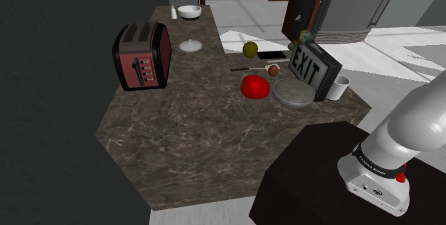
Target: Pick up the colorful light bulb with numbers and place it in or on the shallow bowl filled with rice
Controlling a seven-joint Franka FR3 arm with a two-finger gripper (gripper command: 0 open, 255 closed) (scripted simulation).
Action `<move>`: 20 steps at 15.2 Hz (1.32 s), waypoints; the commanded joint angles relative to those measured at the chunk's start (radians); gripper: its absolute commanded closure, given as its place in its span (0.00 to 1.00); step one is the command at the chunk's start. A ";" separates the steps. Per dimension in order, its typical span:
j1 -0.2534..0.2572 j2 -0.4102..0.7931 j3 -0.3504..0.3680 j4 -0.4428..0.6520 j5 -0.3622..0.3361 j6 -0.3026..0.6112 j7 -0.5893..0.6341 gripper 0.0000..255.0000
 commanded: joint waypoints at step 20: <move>0.079 -0.326 0.147 -0.379 0.025 0.013 0.226 1.00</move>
